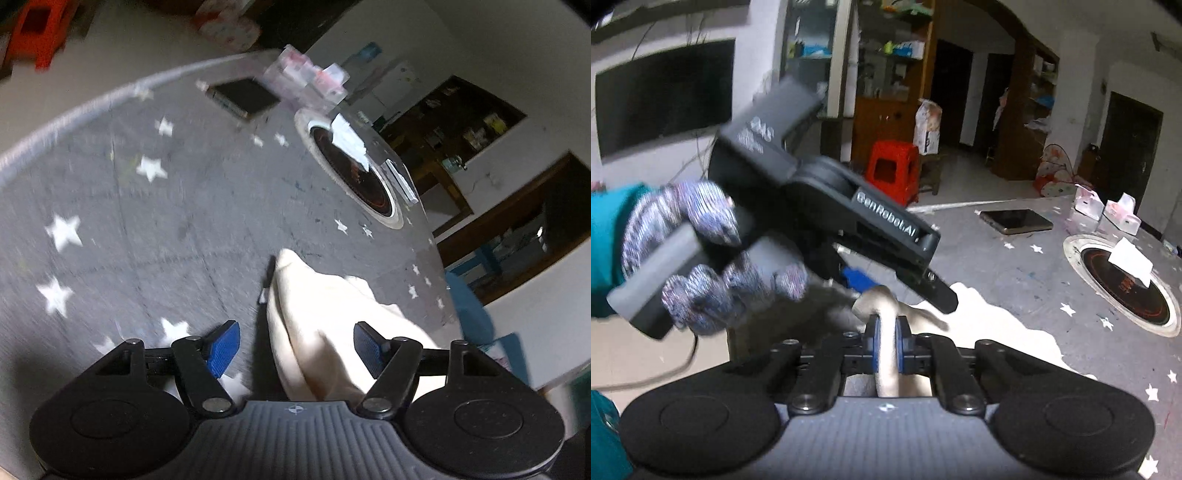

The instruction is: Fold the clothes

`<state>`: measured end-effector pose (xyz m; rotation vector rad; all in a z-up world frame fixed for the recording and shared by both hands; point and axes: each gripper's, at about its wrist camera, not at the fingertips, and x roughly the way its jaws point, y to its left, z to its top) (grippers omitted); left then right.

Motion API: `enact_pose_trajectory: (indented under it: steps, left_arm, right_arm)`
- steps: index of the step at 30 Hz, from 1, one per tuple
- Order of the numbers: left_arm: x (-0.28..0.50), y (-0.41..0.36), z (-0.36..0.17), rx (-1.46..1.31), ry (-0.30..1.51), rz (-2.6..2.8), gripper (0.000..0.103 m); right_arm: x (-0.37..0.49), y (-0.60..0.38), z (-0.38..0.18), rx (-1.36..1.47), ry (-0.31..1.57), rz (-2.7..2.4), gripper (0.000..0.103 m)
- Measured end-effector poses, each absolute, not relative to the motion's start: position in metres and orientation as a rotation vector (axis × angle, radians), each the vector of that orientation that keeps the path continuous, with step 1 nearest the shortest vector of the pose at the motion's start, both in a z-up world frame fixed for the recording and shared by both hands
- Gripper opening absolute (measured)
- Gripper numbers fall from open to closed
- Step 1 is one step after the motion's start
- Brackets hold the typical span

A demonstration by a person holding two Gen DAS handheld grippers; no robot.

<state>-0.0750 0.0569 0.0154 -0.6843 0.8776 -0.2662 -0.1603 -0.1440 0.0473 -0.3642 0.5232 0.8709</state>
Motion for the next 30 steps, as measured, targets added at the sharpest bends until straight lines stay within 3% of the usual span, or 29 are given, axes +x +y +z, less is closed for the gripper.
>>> enact_pose_trajectory:
  steps: [10,11,13,15,16,19,25,30]
  left_arm:
    - [-0.061,0.056,0.006,-0.846,0.921,-0.304,0.068]
    - [-0.06,0.056,0.005,-0.848,0.922,-0.309,0.064]
    - [-0.059,0.054,0.001,-0.843,0.936,-0.318,0.041]
    - [-0.056,0.051,-0.005,-0.845,0.95,-0.325,0.023]
    - [-0.055,0.05,-0.007,-0.845,0.955,-0.327,0.019]
    - [-0.057,0.05,-0.009,-0.829,0.945,-0.332,0.018]
    - [-0.058,0.046,-0.005,-0.77,0.937,-0.336,0.017]
    - [-0.06,0.043,-0.002,-0.736,0.93,-0.334,0.017]
  right_arm:
    - [-0.161,-0.155,0.058,-0.309,0.508,0.89,0.007]
    - [-0.162,-0.155,0.057,-0.308,0.511,0.893,0.007]
    - [-0.163,-0.155,0.055,-0.306,0.517,0.899,0.007]
    - [-0.165,-0.155,0.052,-0.304,0.523,0.905,0.007]
    - [-0.166,-0.155,0.051,-0.303,0.526,0.908,0.008]
    - [-0.168,-0.167,0.052,-0.257,0.536,0.892,0.015]
    - [-0.16,-0.219,0.05,-0.162,0.557,0.725,0.015]
    - [-0.14,-0.278,0.041,-0.12,0.592,0.486,0.023]
